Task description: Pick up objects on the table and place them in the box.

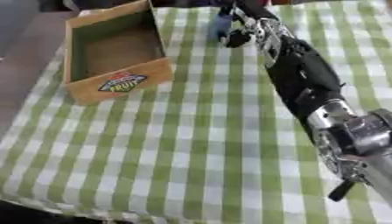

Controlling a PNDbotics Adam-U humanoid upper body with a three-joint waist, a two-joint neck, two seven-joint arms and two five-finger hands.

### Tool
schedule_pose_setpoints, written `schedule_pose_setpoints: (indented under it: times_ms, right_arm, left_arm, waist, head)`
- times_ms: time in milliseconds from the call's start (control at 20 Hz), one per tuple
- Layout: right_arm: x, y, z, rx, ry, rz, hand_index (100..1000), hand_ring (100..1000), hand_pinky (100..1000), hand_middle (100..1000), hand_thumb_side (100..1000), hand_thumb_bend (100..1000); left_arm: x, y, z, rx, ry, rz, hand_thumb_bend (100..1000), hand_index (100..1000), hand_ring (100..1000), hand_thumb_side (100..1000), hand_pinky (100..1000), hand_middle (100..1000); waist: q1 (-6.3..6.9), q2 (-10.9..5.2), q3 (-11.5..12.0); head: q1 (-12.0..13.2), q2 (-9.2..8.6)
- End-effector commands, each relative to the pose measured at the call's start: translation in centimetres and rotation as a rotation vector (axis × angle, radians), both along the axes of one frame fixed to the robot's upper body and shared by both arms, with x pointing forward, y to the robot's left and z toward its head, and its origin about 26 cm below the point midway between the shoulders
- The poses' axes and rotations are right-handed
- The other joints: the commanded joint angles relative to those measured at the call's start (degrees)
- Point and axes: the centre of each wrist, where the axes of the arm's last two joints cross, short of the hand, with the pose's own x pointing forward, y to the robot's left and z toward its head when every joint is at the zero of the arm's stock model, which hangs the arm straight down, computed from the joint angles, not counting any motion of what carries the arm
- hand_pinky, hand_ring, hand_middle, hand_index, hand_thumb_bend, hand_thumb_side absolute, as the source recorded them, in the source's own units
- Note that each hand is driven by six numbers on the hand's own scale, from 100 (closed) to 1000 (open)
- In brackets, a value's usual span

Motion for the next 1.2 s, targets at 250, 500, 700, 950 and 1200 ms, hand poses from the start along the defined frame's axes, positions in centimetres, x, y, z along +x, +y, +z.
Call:
schedule_pose_setpoints:
  times_ms: [250, 500, 700, 950, 1200]
  right_arm:
    - [0.1, 0.4, 3.0, -0.008, -0.162, 0.035, 480, 634, 578, 408, 100, 100]
    - [0.1, 1.9, 4.2, -0.012, -0.202, 0.109, 481, 636, 581, 409, 100, 100]
    - [-0.1, 3.8, 5.1, -0.025, -0.216, 0.205, 484, 639, 587, 411, 100, 100]
    - [-0.7, 7.7, 5.6, -0.055, -0.209, 0.381, 486, 642, 593, 412, 100, 100]
    - [-1.7, 12.1, 5.9, -0.088, -0.201, 0.582, 485, 644, 601, 412, 100, 100]
  left_arm:
    - [-0.3, 0.2, 0.9, 0.007, -0.039, 0.005, 212, 820, 584, 641, 649, 613]
    - [-0.3, 0.2, 0.8, 0.008, -0.036, 0.006, 209, 820, 585, 642, 650, 614]
    - [-0.4, 0.3, 0.8, 0.009, -0.034, 0.006, 208, 820, 585, 644, 650, 614]
    - [-0.4, 0.2, 0.6, 0.010, -0.029, 0.005, 207, 820, 588, 644, 651, 614]
    - [-0.4, 0.2, 0.5, 0.012, -0.025, 0.001, 207, 820, 591, 645, 651, 614]
  waist:
    - [-0.26, -2.14, -0.23]
    - [-0.31, -2.87, -0.55]
    - [-0.27, -3.45, -0.90]
    - [-0.28, -4.13, -1.44]
    - [-0.37, -4.69, -1.54]
  head:
    - [-0.05, 0.27]
    - [-0.02, 0.27]
    - [-0.16, 0.27]
    - [-0.67, 0.27]
    - [-0.99, 0.27]
